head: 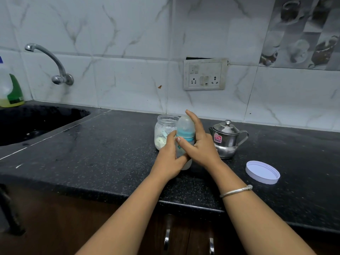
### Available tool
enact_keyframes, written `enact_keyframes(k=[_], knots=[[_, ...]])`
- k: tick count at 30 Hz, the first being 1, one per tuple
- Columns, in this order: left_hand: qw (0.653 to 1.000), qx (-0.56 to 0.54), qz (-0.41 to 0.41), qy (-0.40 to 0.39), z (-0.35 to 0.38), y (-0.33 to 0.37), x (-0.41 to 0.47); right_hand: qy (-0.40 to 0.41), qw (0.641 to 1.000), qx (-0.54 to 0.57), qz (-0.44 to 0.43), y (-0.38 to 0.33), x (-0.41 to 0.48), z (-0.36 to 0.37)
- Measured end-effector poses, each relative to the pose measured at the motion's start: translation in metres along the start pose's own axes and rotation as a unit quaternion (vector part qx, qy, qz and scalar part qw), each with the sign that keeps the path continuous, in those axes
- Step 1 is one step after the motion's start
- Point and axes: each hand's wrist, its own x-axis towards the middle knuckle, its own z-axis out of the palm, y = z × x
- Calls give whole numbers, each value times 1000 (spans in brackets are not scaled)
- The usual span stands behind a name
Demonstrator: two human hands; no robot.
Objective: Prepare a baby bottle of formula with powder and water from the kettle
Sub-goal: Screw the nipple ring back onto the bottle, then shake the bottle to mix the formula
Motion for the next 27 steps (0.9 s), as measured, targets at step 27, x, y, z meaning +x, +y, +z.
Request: enact_keyframes(k=[27], knots=[[998,-36,20,-39,0,-2,0,21,992,108,53,3,1,-4]])
